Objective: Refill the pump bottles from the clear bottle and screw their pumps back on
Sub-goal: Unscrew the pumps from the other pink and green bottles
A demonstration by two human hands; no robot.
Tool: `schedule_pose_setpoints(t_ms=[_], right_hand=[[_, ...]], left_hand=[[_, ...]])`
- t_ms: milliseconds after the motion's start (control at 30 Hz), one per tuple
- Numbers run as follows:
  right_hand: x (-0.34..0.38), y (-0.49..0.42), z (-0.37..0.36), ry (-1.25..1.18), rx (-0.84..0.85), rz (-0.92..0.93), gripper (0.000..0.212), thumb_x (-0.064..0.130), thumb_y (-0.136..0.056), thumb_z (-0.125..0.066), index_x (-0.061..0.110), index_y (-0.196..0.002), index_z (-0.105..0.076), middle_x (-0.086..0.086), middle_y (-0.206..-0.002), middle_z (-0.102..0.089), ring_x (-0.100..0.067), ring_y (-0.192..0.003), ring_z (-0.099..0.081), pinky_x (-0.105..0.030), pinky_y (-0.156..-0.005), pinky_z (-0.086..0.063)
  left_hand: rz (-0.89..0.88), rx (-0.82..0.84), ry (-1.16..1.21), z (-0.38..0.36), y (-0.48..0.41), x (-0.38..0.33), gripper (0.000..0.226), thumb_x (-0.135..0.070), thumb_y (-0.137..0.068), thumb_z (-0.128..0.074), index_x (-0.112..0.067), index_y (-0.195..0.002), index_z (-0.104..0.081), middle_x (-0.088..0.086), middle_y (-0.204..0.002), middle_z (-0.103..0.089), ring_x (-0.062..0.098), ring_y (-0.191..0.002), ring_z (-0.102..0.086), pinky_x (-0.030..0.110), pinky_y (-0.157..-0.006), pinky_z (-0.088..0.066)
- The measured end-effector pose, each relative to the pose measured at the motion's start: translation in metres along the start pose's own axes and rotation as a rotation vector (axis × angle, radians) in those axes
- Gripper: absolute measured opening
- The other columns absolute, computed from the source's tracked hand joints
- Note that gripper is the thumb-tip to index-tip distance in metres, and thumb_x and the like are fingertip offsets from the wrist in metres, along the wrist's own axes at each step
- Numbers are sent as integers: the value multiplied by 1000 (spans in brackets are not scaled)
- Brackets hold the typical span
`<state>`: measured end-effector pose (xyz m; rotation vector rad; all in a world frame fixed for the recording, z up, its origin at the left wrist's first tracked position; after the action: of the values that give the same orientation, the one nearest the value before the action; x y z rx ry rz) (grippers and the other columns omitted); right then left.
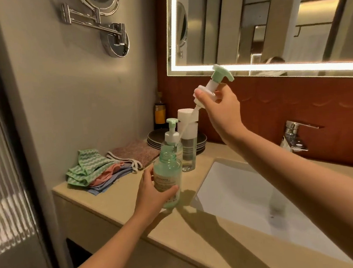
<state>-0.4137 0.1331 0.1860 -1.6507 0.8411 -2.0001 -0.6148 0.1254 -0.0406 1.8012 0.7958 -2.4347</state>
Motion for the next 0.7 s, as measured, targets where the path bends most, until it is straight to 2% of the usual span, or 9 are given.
schedule_pose_setpoints(t_ms=[67,133,233,333,400,433,500,600,700], right_hand=[[-19,-9,15,-55,-80,-125,42,38,-85,-61,10,-116,-54,0,-103,-60,-6,-85,-57,-13,-64,-44],[-50,-7,12,11,-23,-291,40,37,-85,-61,8,-112,-57,-4,-101,-63,-12,-83,-60,-23,-66,-50],[-99,27,-25,168,324,-465,31,32,-85,-63,6,-102,-61,-8,-91,-66,-10,-62,-58,-19,-50,-47],[-122,75,-77,236,703,-458,25,35,-84,-64,11,-91,-59,-6,-88,-66,-9,-60,-57,-15,-48,-46],[-130,95,-107,272,833,-433,26,37,-83,-65,13,-88,-58,-3,-83,-64,-10,-60,-57,-15,-47,-45],[-134,102,-121,286,871,-425,27,37,-82,-66,12,-86,-57,-2,-81,-64,-10,-59,-57,-15,-46,-45],[-141,111,-146,288,887,-432,30,37,-82,-67,8,-81,-57,-5,-78,-63,-12,-57,-56,-17,-46,-45],[-154,113,-166,261,803,-485,34,36,-81,-68,4,-77,-57,-12,-75,-60,-20,-61,-57,-30,-59,-51],[-166,112,-175,292,743,-507,37,38,-83,-66,2,-83,-58,-18,-79,-62,-28,-71,-59,-41,-77,-53]], left_hand=[[17,10,-4,7,-6,2,70,-29,-64,-83,-38,-116,-39,-17,-110,-54,6,-105,-54,28,-83,-48],[24,9,-14,19,-11,6,70,-28,-65,-83,-37,-120,-40,-14,-112,-56,9,-106,-54,30,-84,-48],[19,-9,-29,42,-17,12,73,-26,-67,-82,-31,-127,-41,-9,-117,-56,11,-107,-54,28,-83,-46],[12,-34,-46,66,-23,17,74,-24,-68,-81,-27,-130,-41,-9,-118,-55,11,-110,-52,26,-84,-44],[6,-57,-64,79,-24,19,72,-24,-68,-81,-29,-128,-42,-16,-111,-54,0,-108,-50,14,-77,-41],[-3,-69,-81,83,-23,19,72,-25,-68,-81,-30,-128,-42,-21,-108,-52,-13,-103,-47,7,-71,-39],[-14,-83,-101,88,-21,20,73,-25,-69,-80,-28,-130,-41,-23,-108,-51,-26,-95,-42,1,-68,-37],[-12,-80,-84,87,-20,25,81,-29,-70,-79,-28,-138,-36,-16,-120,-51,-16,-101,-46,6,-76,-38],[-3,-112,-76,94,-23,31,81,-30,-70,-78,-28,-139,-35,-16,-121,-48,-21,-100,-43,1,-72,-38]])
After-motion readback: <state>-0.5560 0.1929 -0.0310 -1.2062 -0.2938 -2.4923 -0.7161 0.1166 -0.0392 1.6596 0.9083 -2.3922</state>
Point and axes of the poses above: each hand's wrist, its own y-axis away from the middle knuckle, its own z-axis out of the back of the hand, x = y × z, the point moved 10 cm from there along -y, towards the middle knuckle
